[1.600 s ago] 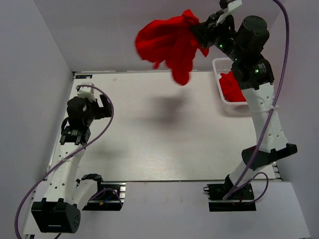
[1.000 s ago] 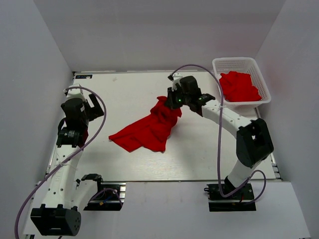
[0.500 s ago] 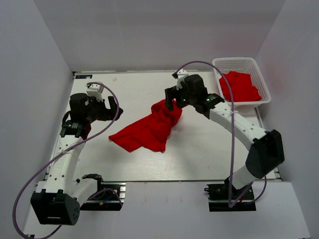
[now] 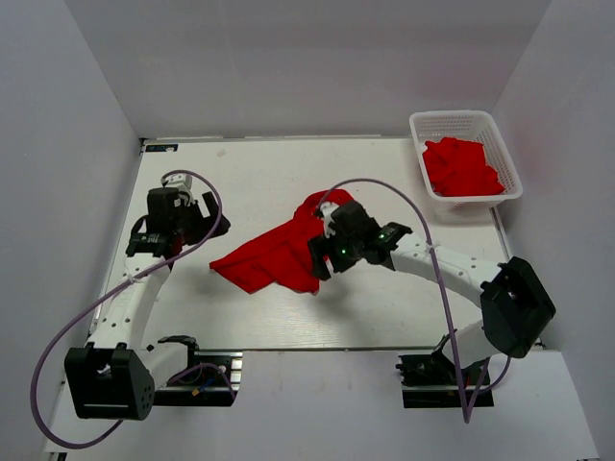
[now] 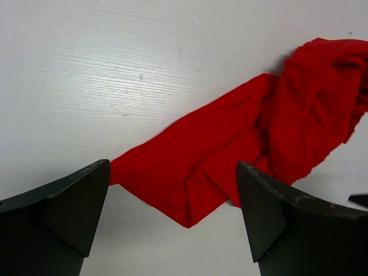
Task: Fold and stack the t-shirts
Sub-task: Move the tshirt to the center of the board, then flatten out the tshirt
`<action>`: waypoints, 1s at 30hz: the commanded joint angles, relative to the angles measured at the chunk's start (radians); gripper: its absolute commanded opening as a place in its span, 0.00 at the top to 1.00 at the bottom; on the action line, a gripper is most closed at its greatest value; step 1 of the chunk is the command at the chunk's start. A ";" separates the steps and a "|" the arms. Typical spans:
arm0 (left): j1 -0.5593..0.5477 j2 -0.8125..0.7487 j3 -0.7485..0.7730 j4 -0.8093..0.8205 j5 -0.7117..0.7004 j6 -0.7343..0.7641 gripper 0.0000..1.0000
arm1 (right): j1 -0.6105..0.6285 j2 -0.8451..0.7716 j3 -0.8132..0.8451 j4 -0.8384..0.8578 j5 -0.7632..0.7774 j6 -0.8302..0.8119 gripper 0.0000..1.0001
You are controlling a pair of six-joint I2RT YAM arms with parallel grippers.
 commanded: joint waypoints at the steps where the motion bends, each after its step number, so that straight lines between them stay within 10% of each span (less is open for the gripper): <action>1: 0.003 0.005 -0.008 -0.010 -0.087 -0.055 0.00 | 0.032 -0.017 -0.049 0.003 0.037 0.054 0.21; 21: 0.012 -0.060 -0.039 -0.032 -0.150 -0.055 0.00 | 0.154 0.233 -0.022 0.182 0.087 0.120 0.32; 30: 0.012 -0.051 -0.048 -0.032 -0.198 -0.078 0.00 | 0.171 0.285 0.006 0.158 0.167 0.116 0.62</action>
